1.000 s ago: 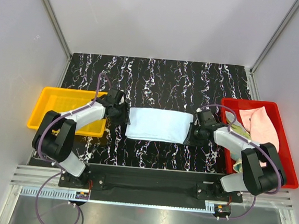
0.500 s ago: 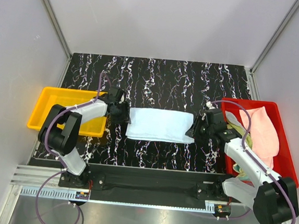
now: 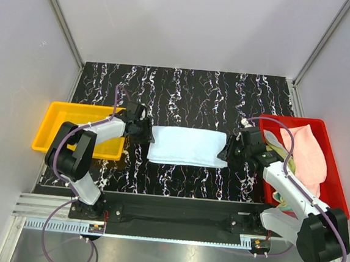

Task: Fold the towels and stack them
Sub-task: Neatly place the folded towel into the bin

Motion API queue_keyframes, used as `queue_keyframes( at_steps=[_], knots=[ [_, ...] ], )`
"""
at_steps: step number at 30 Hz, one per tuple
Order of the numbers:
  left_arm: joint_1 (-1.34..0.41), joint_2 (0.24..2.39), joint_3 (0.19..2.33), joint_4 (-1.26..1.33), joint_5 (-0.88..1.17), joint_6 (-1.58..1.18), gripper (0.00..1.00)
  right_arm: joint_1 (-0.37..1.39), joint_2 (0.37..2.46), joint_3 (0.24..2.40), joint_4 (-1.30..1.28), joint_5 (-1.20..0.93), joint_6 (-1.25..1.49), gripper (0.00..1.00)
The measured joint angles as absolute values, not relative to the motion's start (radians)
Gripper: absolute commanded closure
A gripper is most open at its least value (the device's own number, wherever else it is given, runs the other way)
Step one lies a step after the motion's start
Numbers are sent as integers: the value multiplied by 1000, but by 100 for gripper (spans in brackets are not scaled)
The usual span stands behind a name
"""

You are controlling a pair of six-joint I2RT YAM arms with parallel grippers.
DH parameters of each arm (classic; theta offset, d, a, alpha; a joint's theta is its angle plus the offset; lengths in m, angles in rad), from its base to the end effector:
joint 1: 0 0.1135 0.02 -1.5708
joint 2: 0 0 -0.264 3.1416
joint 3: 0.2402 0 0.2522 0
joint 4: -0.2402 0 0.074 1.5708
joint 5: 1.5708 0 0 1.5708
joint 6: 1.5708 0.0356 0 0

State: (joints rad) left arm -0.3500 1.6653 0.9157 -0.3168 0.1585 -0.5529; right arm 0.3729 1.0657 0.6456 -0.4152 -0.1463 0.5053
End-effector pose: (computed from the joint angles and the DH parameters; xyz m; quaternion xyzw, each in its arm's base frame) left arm 0.2966 -0.1143 0.1578 -0.0781 0.9624 -0.1775 0.1904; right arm 0.1971 0.0827 0.2184 0.0354 0.9303 0.2142 0.2955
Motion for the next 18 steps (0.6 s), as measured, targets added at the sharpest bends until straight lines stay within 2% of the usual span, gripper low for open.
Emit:
queue_keyframes(
  at_steps=[4,9,12,13,15,18],
  knots=[
    [-350,1670,907,-293,179,-564,59,373,1089,645,-412,-146,505,60],
    [-351,1681,907,-287,194,-576,69,373,1091,629,-407,-146,505,60],
    [-353,1692,908,-276,210,-580,80,373,1087,618,-405,-142,505,60],
    [-354,1697,908,-271,218,-581,88,373,1084,616,-405,-141,505,60],
    [-356,1702,909,-263,233,-587,97,373,1082,614,-402,-141,505,60],
    [-358,1704,910,-259,246,-594,100,373,1082,614,-393,-141,503,60]
  ],
)
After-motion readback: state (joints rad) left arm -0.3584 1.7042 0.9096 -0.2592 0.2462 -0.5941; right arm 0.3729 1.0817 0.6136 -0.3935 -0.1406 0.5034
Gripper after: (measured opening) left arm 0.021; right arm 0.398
